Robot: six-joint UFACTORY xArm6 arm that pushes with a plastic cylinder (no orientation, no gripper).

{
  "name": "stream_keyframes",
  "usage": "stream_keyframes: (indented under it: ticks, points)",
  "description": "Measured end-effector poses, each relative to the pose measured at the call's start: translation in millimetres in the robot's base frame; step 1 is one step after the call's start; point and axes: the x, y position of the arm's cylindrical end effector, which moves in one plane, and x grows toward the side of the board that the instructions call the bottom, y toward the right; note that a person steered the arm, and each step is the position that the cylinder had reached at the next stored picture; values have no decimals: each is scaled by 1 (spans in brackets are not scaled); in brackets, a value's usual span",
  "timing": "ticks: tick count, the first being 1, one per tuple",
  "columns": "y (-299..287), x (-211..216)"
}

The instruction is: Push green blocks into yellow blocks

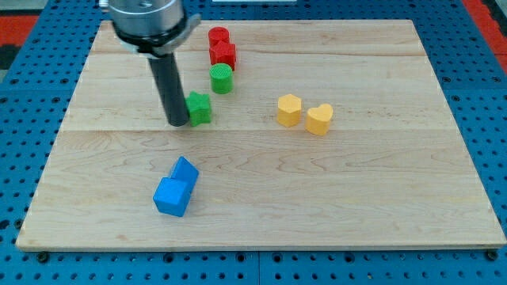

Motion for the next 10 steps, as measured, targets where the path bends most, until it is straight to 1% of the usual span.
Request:
stream_keyframes:
  ticks: [1, 2, 3, 4, 5, 6, 7, 8, 9, 10]
  points:
    - [16, 0]
    - [18, -3]
    - [-39, -37]
    - [-16, -108]
    - [14, -130]
    - [9, -168]
    - [16, -191]
    - [6, -212]
    - [-20, -170]
    - [-61, -64]
